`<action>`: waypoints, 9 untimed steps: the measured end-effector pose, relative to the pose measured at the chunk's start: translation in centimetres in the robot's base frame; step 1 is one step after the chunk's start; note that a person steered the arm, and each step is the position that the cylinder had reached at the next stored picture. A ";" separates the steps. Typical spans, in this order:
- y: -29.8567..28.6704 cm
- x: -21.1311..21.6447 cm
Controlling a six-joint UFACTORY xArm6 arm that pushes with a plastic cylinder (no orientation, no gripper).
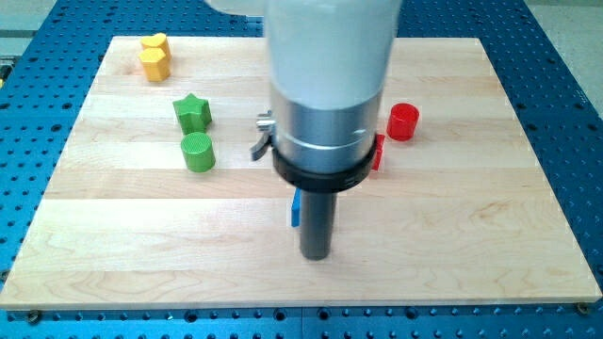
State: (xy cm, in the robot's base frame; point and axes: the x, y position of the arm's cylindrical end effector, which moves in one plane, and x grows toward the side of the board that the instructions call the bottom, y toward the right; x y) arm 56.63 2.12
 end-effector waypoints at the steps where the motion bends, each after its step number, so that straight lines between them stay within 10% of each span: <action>1: 1.3 -2.9; 9: -1.5 -4.3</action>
State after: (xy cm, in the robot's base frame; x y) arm 52.35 0.65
